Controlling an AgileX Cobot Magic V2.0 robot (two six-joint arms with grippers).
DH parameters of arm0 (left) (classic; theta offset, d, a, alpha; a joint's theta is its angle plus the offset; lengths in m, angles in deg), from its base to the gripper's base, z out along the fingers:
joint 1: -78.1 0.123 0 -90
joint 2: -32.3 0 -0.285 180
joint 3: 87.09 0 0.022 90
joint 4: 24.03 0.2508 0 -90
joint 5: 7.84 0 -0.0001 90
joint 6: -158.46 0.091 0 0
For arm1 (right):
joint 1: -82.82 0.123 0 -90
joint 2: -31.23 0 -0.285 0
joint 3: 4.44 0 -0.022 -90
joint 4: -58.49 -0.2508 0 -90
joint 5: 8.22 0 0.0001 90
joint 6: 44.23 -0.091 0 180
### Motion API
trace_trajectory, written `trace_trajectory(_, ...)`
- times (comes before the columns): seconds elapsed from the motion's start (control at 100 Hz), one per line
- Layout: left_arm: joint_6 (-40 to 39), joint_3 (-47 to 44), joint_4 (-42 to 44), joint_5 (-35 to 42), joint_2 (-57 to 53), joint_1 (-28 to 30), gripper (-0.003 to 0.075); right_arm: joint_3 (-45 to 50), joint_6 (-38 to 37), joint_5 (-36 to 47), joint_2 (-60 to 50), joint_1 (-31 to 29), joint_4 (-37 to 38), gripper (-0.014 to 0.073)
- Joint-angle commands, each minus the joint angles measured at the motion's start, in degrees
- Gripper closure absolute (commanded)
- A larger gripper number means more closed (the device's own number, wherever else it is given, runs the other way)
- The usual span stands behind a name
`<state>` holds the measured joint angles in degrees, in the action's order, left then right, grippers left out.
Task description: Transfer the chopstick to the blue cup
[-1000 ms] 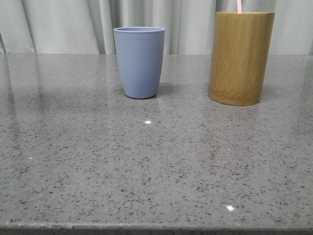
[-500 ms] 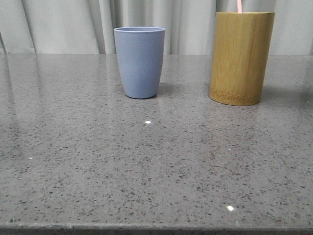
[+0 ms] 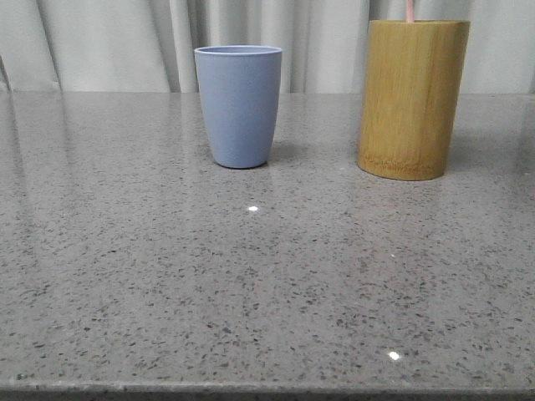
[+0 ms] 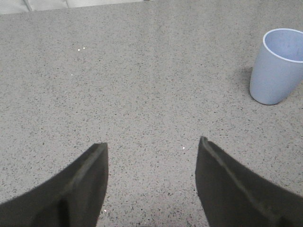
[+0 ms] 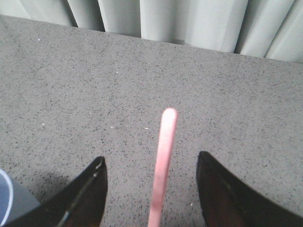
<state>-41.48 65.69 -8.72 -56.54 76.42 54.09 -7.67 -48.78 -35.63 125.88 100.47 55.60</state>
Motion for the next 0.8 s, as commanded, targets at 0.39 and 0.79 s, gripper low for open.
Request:
trace_trajectory(0.39, -0.6, 1.5, 0.8, 3.3, 0.0, -0.5, 0.0323, -2.5, 0.1, 7.6, 1.0, -0.3, -0.1, 0.0375)
trace_trajectory(0.79, -0.6, 1.5, 0.8, 3.3, 0.0, -0.5, 0.0323, -2.5, 0.1, 7.6, 1.0, -0.4, -0.1, 0.0531)
